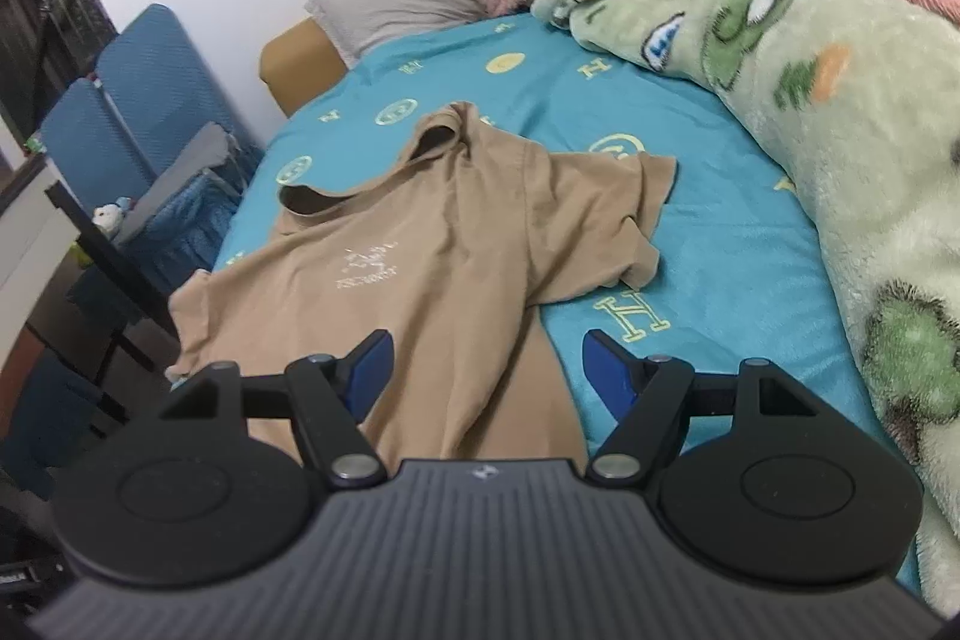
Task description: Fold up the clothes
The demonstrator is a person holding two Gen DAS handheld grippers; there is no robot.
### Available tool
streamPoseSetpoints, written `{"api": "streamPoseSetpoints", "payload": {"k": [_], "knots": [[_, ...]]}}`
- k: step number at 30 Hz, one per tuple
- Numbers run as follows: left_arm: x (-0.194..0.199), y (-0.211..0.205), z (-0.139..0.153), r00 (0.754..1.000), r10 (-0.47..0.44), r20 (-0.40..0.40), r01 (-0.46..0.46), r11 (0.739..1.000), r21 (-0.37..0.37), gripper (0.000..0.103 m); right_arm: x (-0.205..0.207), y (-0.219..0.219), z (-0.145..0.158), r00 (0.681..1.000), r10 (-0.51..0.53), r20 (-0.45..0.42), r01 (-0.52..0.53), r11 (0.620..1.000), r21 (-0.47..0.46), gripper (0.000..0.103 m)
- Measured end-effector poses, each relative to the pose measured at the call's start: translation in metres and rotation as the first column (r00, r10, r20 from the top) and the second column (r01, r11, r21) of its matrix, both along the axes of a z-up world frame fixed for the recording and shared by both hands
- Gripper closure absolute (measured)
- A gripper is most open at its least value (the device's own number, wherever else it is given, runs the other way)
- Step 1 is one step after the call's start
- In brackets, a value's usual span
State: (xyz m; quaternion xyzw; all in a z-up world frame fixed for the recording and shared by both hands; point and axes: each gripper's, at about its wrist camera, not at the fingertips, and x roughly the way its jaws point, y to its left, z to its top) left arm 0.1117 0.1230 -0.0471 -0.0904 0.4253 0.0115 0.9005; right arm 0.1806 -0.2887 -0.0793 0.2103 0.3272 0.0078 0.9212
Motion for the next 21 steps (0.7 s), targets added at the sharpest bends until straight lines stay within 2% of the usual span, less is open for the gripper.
{"api": "streamPoseSetpoints", "payload": {"k": [7, 10, 17, 18, 19, 21], "knots": [[0.003, -0.055, 0.03, 0.987, -0.073, 0.145, 0.075, 0.997, -0.009, 0.003, -0.012, 0.005, 0.011, 0.999, -0.002, 0.041, 0.003, 0.999, -0.04, 0.031], [0.004, -0.082, 0.041, 0.972, -0.116, 0.203, 0.112, 0.993, 0.028, 0.002, -0.011, 0.006, 0.013, 0.998, 0.007, 0.056, -0.005, 0.999, -0.046, 0.031], [0.004, -0.124, 0.049, 0.953, -0.16, 0.258, 0.15, 0.987, 0.059, 0.001, -0.014, 0.008, 0.021, 0.992, 0.029, 0.124, -0.021, 0.997, -0.07, 0.031], [0.004, -0.127, 0.05, 0.952, -0.164, 0.26, 0.154, 0.986, 0.059, 0.001, -0.014, 0.007, 0.021, 0.991, 0.025, 0.13, -0.017, 0.998, -0.065, 0.029], [0.005, -0.129, 0.051, 0.95, -0.169, 0.262, 0.159, 0.986, 0.059, 0.001, -0.014, 0.006, 0.022, 0.991, 0.021, 0.135, -0.013, 0.998, -0.061, 0.016], [0.006, -0.132, 0.052, 0.947, -0.178, 0.268, 0.166, 0.984, 0.069, 0.001, -0.014, 0.004, 0.024, 0.989, 0.012, 0.146, -0.004, 0.999, -0.051, 0.007]]}}
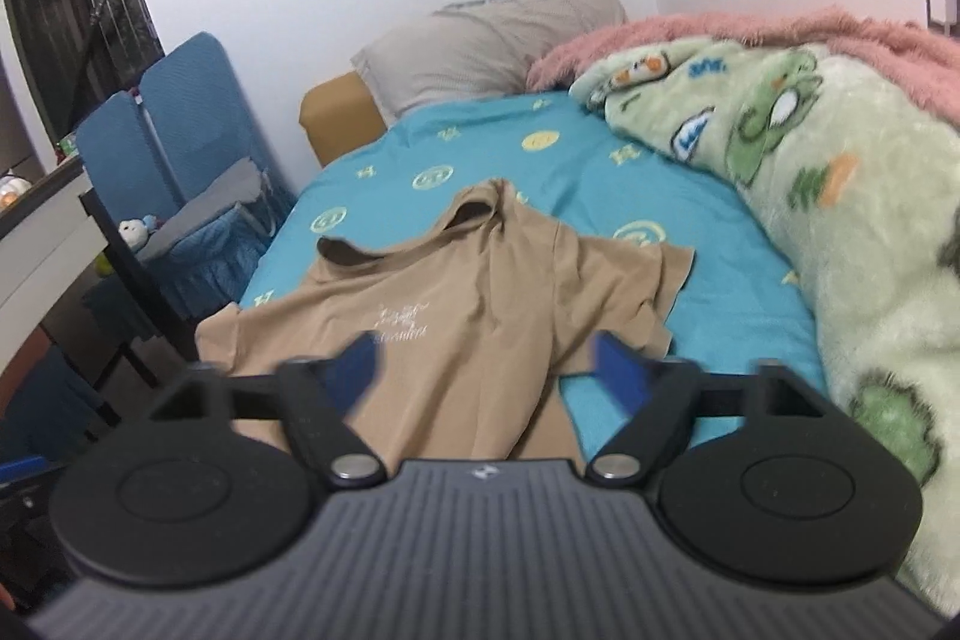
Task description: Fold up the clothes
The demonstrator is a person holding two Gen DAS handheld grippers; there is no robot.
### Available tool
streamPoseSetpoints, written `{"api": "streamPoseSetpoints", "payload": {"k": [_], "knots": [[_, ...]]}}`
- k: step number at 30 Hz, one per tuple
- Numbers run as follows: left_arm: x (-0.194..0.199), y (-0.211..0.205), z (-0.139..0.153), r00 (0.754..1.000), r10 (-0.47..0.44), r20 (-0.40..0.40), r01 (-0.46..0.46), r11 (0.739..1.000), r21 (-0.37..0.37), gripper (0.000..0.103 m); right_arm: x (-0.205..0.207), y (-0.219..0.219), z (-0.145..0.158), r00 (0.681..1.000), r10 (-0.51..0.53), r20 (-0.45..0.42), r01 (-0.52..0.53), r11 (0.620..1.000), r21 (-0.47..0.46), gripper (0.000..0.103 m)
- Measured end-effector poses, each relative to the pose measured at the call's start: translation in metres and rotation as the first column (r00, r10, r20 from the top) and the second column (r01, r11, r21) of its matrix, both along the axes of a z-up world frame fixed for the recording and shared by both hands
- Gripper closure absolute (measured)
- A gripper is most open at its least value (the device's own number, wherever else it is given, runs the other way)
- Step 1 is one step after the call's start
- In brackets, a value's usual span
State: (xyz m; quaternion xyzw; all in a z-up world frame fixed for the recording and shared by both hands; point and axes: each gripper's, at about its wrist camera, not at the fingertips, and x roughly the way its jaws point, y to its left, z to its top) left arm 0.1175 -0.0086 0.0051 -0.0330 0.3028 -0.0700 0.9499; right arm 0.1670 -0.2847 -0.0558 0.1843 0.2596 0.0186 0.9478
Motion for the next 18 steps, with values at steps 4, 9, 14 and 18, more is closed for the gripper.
{"api": "streamPoseSetpoints", "payload": {"k": [4, 9, 14, 18], "knots": [[0.003, -0.005, -0.001, 1.0, -0.002, 0.019, 0.002, 1.0, 0.027, 0.001, 0.0, -0.004, 0.003, 1.0, -0.016, 0.021, 0.015, 1.0, 0.019, 0.007], [0.011, -0.004, -0.013, 1.0, -0.002, 0.007, 0.002, 1.0, 0.03, 0.001, 0.001, -0.01, 0.0, 1.0, -0.026, 0.017, 0.025, 0.998, 0.06, 0.007], [0.022, -0.007, -0.027, 1.0, -0.01, 0.003, 0.009, 0.998, 0.06, 0.001, 0.003, -0.015, -0.004, 1.0, -0.021, 0.018, 0.019, 0.992, 0.127, 0.007], [0.031, -0.006, -0.039, 1.0, -0.005, 0.023, 0.004, 0.998, 0.067, 0.001, 0.009, -0.022, -0.012, 1.0, -0.027, 0.004, 0.026, 0.983, 0.182, 0.008]]}}
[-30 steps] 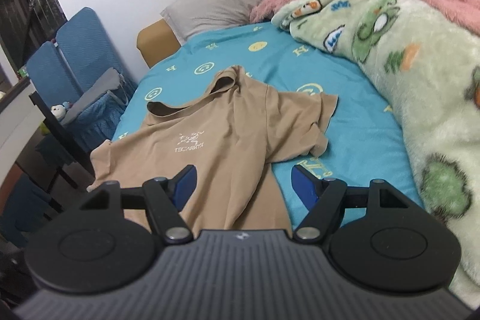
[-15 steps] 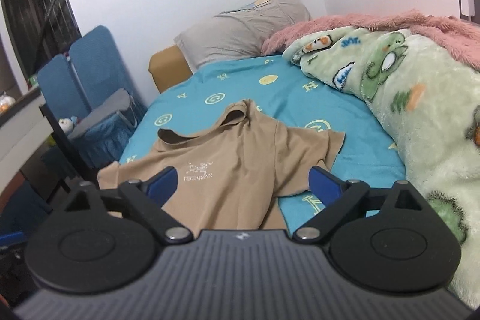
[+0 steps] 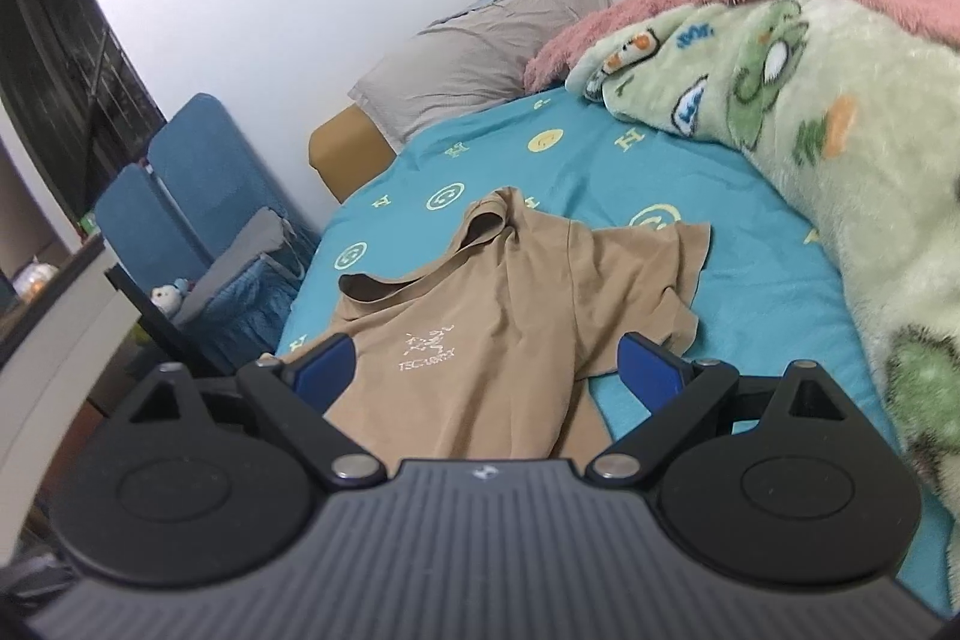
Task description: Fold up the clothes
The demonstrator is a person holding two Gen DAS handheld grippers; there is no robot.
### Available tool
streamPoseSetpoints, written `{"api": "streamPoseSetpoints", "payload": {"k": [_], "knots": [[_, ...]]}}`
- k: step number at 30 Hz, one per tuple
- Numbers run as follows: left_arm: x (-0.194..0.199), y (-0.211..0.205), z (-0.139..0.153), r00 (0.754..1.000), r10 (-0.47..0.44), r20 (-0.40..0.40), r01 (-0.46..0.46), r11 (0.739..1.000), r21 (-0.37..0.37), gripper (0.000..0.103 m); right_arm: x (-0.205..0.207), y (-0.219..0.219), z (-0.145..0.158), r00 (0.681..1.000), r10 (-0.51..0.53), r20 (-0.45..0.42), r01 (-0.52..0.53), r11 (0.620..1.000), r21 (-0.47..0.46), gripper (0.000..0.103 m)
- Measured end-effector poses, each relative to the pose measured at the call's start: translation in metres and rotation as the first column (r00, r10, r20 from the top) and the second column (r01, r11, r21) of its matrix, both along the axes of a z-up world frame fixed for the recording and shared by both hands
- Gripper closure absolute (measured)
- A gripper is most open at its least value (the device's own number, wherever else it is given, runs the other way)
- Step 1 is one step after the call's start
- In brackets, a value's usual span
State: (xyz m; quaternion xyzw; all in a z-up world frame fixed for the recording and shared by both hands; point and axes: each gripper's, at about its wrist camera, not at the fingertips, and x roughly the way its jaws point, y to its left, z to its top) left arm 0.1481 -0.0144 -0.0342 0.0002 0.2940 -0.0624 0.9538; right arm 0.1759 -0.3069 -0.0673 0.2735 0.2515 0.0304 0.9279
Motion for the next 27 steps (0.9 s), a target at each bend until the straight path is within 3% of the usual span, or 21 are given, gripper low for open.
{"api": "streamPoseSetpoints", "payload": {"k": [5, 10, 14, 15, 18, 21, 23, 27], "knots": [[0.008, 0.012, -0.025, 1.0, 0.016, -0.014, -0.016, 1.0, -0.008, 0.001, 0.014, -0.008, -0.009, 0.999, -0.025, -0.029, 0.027, 0.998, 0.049, 0.008], [0.016, 0.035, -0.044, 0.997, 0.049, -0.053, -0.052, 0.997, -0.055, 0.001, 0.028, -0.009, -0.017, 0.999, -0.04, -0.029, 0.041, 0.999, 0.035, 0.008], [0.02, 0.049, -0.045, 0.994, 0.088, -0.06, -0.093, 0.991, -0.096, 0.001, 0.048, -0.018, -0.025, 0.998, -0.051, -0.044, 0.053, 0.998, 0.046, 0.008], [0.019, 0.051, -0.044, 0.993, 0.099, -0.059, -0.105, 0.989, -0.102, 0.001, 0.055, -0.022, -0.026, 0.997, -0.048, -0.056, 0.05, 0.998, 0.044, 0.008], [0.018, 0.059, -0.045, 0.99, 0.121, -0.072, -0.129, 0.985, -0.119, 0.001, 0.079, -0.042, -0.024, 0.994, -0.034, -0.103, 0.037, 0.999, 0.026, 0.022], [0.02, 0.065, -0.045, 0.987, 0.124, -0.103, -0.14, 0.976, -0.168, 0.001, 0.102, -0.062, -0.023, 0.991, -0.037, -0.126, 0.031, 0.998, -0.054, 0.021], [0.022, 0.065, -0.045, 0.988, 0.12, -0.1, -0.136, 0.975, -0.176, 0.001, 0.116, -0.075, -0.032, 0.988, -0.045, -0.145, 0.032, 0.995, -0.095, 0.021], [0.032, 0.061, -0.049, 0.99, 0.107, -0.091, -0.121, 0.979, -0.167, 0.001, 0.146, -0.099, -0.072, 0.975, -0.078, -0.209, 0.069, 0.996, -0.051, 0.026]]}}
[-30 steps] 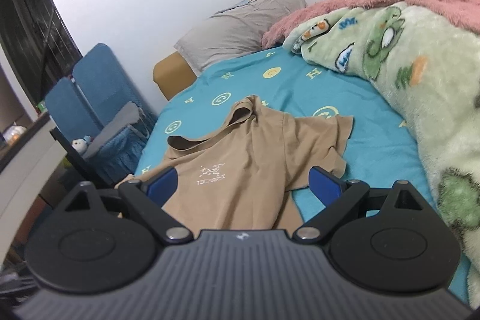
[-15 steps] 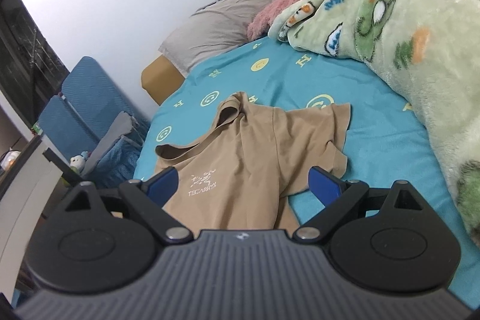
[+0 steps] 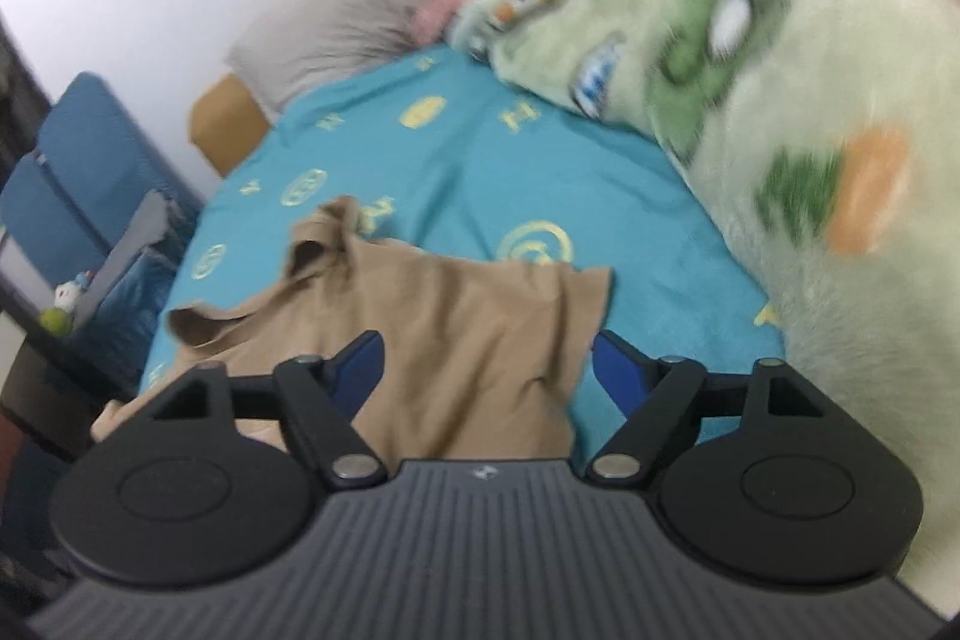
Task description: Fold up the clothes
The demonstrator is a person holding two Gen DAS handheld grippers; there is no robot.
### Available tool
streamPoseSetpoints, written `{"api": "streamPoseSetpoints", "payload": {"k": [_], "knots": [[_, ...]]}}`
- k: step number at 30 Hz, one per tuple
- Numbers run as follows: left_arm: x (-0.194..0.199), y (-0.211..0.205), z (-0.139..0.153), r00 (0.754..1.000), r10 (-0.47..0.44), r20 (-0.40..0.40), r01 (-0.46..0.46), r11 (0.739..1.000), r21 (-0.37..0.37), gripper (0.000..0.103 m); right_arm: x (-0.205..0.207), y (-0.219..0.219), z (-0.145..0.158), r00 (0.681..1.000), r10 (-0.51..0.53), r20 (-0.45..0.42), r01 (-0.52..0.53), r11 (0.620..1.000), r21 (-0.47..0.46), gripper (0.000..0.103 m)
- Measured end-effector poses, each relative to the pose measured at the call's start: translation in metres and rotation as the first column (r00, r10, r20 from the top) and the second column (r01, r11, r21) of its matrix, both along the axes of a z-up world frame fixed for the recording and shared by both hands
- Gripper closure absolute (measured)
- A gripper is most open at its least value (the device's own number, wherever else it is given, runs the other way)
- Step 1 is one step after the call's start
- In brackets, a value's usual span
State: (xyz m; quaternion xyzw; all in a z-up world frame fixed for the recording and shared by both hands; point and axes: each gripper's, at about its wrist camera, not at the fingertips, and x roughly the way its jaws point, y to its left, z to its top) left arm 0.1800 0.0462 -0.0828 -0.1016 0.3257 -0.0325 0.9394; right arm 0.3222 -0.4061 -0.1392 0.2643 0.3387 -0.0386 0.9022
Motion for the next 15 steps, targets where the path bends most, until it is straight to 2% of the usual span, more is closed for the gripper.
{"api": "streamPoseSetpoints", "payload": {"k": [4, 9, 11, 12, 13, 15], "knots": [[0.014, -0.003, -0.012, 1.0, -0.021, -0.016, 0.021, 1.0, -0.001, 0.001, 0.03, -0.013, -0.035, 0.999, -0.024, -0.029, 0.024, 1.0, -0.011, 0.026], [0.029, 0.0, -0.029, 0.998, -0.026, -0.05, 0.024, 0.999, -0.037, 0.001, 0.071, -0.012, -0.062, 0.998, 0.056, -0.014, -0.057, 0.992, -0.111, 0.027], [0.033, 0.0, -0.034, 0.998, -0.021, -0.061, 0.018, 0.999, -0.041, 0.001, 0.079, -0.002, -0.067, 0.993, 0.121, 0.011, -0.117, 0.975, -0.19, 0.039], [0.036, 0.001, -0.037, 0.998, -0.018, -0.066, 0.015, 0.999, -0.043, 0.001, 0.08, 0.005, -0.069, 0.986, 0.165, 0.014, -0.158, 0.963, -0.218, 0.057], [0.038, 0.001, -0.04, 0.997, -0.016, -0.071, 0.012, 0.999, -0.045, 0.001, 0.081, 0.013, -0.072, 0.978, 0.21, 0.014, -0.2, 0.949, -0.243, 0.081], [0.042, 0.002, -0.043, 0.996, -0.005, -0.086, 0.001, 0.999, -0.05, 0.001, 0.081, 0.016, -0.064, 0.981, 0.191, 0.04, -0.171, 0.941, -0.291, 0.089]]}}
